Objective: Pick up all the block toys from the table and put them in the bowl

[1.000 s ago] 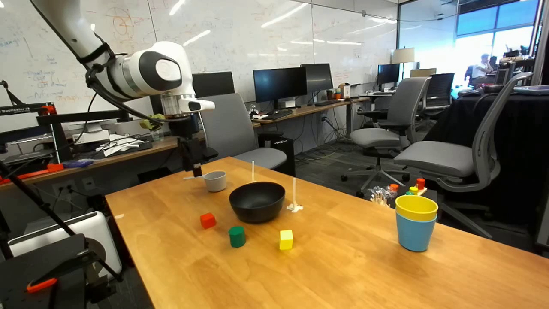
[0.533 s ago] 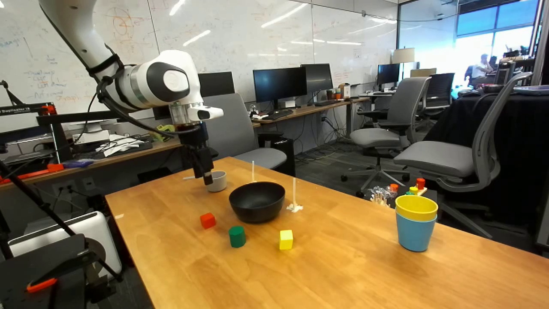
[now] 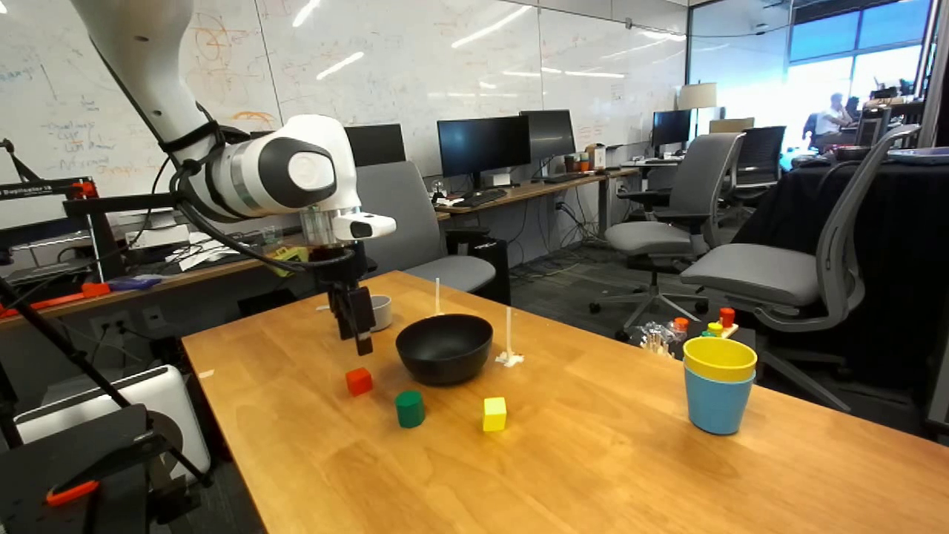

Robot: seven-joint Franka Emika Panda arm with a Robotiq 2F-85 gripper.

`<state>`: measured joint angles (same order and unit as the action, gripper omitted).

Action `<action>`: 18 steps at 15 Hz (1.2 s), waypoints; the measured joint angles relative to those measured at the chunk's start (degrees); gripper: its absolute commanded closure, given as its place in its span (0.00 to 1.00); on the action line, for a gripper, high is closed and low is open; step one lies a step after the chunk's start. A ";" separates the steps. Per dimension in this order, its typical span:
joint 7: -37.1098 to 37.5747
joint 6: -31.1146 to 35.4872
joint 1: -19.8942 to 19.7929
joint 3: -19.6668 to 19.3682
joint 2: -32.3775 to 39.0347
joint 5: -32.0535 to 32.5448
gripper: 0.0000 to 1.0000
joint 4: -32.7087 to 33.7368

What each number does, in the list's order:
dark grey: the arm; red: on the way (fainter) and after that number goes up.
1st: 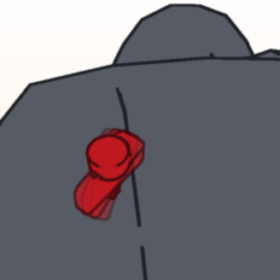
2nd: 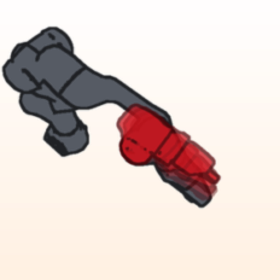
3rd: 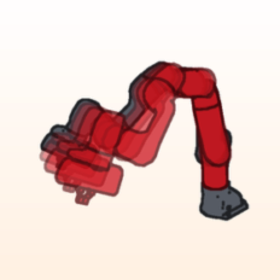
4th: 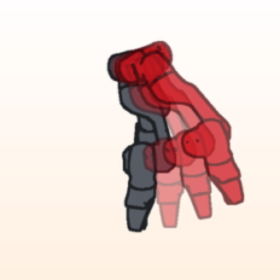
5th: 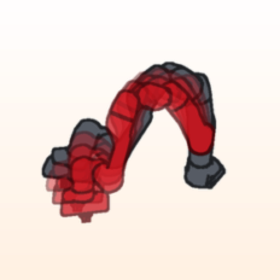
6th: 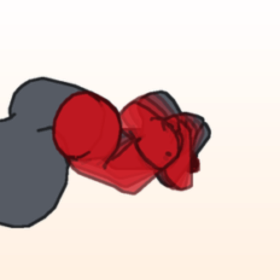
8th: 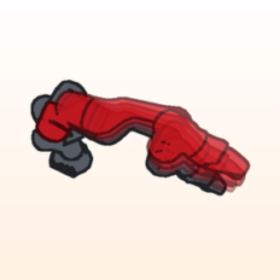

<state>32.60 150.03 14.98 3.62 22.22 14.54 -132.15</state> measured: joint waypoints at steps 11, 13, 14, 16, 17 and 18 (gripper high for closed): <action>-0.64 8.17 4.18 -3.93 6.39 0.00 0.00 -0.49; -0.64 9.44 5.04 -4.71 7.58 0.00 0.00 -0.27; -0.64 10.01 5.49 -5.09 8.15 0.00 0.00 -0.16; -0.64 11.14 6.33 -5.60 9.18 -0.05 0.00 0.21; -0.64 11.52 6.69 -5.69 9.64 -0.23 0.00 0.52; -0.64 11.82 6.98 -5.71 10.05 -0.47 0.25 0.95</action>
<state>31.96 161.85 21.96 -2.09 32.27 14.07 -131.20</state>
